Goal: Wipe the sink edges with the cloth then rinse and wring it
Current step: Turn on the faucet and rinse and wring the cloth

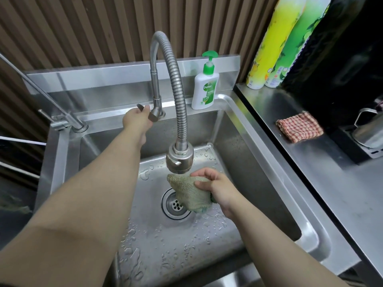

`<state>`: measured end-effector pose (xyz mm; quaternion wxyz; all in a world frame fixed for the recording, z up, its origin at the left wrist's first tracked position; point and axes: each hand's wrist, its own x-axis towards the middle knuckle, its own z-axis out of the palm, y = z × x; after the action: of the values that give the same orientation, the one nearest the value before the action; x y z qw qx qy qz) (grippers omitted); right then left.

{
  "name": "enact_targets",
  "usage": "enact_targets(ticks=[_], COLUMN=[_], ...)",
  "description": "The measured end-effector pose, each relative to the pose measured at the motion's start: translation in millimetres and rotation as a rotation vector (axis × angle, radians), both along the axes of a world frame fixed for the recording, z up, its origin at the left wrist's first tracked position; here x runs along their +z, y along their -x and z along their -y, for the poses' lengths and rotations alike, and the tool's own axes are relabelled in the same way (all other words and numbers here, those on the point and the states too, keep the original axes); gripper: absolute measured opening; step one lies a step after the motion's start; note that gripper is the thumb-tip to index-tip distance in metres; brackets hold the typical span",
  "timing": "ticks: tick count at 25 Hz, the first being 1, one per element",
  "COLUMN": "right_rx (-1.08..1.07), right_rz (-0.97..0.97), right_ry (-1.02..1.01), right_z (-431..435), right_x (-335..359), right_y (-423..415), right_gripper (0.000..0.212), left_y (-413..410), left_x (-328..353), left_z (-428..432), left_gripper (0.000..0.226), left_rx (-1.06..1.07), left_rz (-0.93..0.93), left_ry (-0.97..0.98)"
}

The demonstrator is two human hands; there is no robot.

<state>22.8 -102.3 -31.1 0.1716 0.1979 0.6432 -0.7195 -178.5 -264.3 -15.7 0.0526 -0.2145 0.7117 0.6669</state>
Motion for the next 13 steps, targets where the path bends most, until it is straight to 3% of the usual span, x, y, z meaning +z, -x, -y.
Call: enact_targets(ticks=[3,7,11,13], right_rx=[0.007,0.071,0.142,0.183], right_rz=[-0.011,-0.016,-0.044,-0.065], right_ry=[-0.002,-0.005,0.014,0.011], right_z=[-2,-5,-3,-4], right_x=[4,2,0,4], right_y=[0,2,10,14], right_gripper=[0.021,0.023,0.024,0.025], left_y=[-20,-89,-153,-170], left_x=[9,-13,-44,-46], left_z=[7,21,33,34], left_gripper=[0.038,0.019,0.034,0.042], left_rx=[-0.025,-0.121,-0.447,-0.506], left_rz=[-0.023,-0.086,0.149,0.223], left_ry=[-0.162,-0.093,-0.202,-0.276])
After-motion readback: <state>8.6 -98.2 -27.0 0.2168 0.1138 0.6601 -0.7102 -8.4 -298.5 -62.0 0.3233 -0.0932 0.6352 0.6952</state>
